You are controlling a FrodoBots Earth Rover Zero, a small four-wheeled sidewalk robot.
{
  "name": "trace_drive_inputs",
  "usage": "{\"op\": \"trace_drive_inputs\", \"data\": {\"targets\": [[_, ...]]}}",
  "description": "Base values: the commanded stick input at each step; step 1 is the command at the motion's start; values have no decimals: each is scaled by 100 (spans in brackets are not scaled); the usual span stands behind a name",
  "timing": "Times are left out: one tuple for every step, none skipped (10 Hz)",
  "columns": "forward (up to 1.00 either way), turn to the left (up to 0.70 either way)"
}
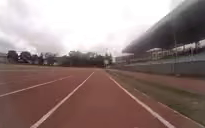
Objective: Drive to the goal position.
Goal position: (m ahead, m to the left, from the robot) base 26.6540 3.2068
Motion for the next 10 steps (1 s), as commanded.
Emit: {"op": "trace_drive_inputs", "data": {"targets": [[70,0],[70,0],[70,0],[70,0],[70,0],[70,-20],[70,-21],[70,-22],[70,-22],[70,-12]]}}
